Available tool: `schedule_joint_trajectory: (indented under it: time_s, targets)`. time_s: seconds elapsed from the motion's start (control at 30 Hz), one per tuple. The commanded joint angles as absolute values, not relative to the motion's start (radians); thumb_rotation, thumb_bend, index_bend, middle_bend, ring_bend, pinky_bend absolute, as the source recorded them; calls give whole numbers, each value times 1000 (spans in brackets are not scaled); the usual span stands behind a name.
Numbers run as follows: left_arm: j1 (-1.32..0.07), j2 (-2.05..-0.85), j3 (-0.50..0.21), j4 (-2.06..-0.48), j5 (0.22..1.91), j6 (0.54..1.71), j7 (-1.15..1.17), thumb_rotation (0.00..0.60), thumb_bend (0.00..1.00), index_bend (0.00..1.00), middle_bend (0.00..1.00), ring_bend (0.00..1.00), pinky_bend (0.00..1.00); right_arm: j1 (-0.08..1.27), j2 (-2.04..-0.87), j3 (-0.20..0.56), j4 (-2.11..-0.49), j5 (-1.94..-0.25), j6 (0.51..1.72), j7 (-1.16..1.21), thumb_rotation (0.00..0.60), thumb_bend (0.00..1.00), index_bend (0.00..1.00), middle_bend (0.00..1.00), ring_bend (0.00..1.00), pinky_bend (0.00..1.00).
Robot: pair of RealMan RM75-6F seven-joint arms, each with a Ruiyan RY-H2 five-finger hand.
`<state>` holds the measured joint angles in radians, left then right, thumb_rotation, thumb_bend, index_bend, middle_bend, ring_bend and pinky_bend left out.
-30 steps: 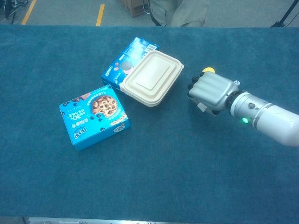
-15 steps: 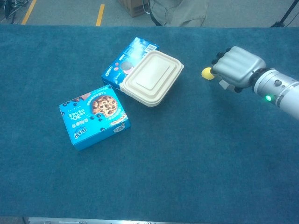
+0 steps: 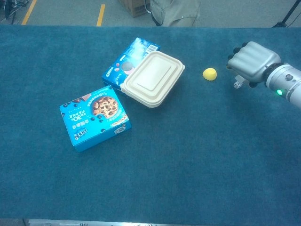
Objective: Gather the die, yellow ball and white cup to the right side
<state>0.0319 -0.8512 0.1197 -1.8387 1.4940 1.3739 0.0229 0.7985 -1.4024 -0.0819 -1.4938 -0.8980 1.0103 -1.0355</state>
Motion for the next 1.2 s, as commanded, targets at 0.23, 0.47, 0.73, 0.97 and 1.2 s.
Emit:
schedule_joint_trajectory:
  time_s: [0.23, 0.47, 0.73, 0.97, 1.2]
  targets:
    - [28, -852, 118, -1837, 1494, 1371, 26, 487, 293, 334, 380, 329, 183, 803, -1393, -80, -1513, -849, 1000, -1074, 600, 270, 315, 257, 144, 194]
    - [24, -847, 114, -1836, 1495, 1374, 26, 488, 294, 334, 380, 329, 180, 801, -1374, -61, -1549, -870, 1009, -1029, 600, 270, 295, 247, 136, 188]
    - [-6, -828, 98, -1839, 1512, 1363, 37, 498, 293, 334, 380, 329, 180, 760, -1277, -30, -1677, -971, 1056, -867, 600, 268, 295, 247, 136, 188]
    - [-54, -811, 82, -1851, 1547, 1331, 55, 517, 293, 324, 379, 322, 178, 710, -1174, -39, -1783, -1091, 1108, -765, 600, 264, 295, 247, 136, 188]
    - [-125, -807, 68, -1843, 1596, 1266, 37, 532, 293, 292, 320, 220, 171, 643, -1086, -49, -1858, -1208, 1173, -660, 600, 231, 295, 247, 136, 188]
